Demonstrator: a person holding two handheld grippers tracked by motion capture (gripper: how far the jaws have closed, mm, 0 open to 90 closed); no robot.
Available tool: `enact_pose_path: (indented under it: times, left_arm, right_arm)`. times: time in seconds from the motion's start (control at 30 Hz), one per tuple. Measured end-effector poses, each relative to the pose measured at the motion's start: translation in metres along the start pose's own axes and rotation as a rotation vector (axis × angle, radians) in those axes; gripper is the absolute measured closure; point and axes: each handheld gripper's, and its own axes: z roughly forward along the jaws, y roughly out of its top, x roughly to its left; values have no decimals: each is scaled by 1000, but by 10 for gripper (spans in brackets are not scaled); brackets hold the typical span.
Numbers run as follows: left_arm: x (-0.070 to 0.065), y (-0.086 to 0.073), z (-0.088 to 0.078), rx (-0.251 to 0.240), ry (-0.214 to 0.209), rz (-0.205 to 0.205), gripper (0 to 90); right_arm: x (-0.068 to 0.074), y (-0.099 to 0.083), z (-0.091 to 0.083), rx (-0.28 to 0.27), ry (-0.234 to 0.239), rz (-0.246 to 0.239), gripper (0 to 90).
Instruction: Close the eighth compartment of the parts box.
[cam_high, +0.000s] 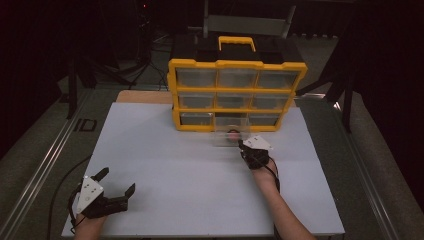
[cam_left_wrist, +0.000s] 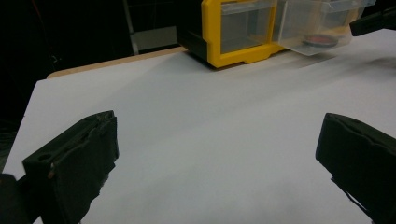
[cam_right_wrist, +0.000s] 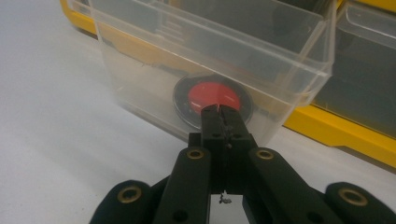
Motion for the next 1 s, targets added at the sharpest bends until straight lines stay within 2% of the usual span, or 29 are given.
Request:
enact_pose_path:
  times: [1.0]
  left_arm:
    - [1, 0, 0, 3, 3, -3, 4]
  right_arm:
    - [-10, 18, 25, 5, -3, -11, 900]
